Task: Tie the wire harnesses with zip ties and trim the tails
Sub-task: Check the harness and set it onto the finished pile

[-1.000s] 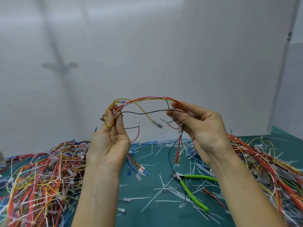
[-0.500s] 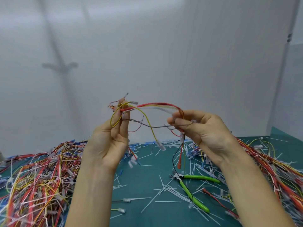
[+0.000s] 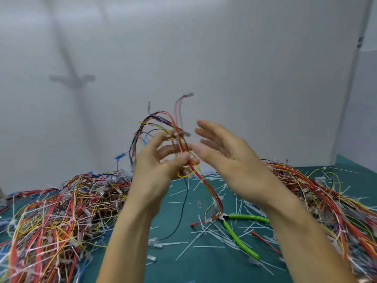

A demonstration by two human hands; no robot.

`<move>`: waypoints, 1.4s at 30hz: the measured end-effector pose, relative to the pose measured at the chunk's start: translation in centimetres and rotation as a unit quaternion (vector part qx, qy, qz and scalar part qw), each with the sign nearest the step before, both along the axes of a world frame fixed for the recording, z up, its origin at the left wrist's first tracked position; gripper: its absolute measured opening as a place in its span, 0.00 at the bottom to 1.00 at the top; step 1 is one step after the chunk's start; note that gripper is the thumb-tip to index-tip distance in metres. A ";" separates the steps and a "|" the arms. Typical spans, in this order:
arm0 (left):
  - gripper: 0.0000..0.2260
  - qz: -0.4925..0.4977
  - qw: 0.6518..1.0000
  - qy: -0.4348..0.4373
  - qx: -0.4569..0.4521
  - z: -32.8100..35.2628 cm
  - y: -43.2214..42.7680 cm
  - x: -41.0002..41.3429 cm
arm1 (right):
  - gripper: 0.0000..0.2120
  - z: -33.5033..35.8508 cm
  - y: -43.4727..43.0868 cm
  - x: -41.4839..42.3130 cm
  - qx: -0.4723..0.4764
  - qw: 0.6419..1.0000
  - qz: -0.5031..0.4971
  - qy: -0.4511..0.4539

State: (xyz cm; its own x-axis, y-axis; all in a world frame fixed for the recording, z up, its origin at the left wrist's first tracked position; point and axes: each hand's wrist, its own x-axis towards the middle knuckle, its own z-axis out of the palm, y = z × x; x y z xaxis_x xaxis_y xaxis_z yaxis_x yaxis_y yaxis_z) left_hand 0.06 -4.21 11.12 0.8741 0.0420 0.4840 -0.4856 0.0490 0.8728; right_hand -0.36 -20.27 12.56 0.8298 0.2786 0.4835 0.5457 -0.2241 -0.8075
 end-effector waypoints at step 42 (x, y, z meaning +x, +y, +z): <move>0.08 -0.120 0.982 0.093 0.116 -5.6 -14.3 0.4 | 0.10 6.0 -8.3 0.3 0.305 0.902 -0.271 -0.142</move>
State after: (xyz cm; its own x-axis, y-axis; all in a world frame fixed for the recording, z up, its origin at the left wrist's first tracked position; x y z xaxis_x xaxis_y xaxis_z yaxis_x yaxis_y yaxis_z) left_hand 0.50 -18.52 5.55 0.9191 -0.2690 0.2878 -0.3160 -0.0670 0.9464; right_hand -0.05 -28.53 18.58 0.5823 -0.5206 0.6244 0.6940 -0.0818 -0.7153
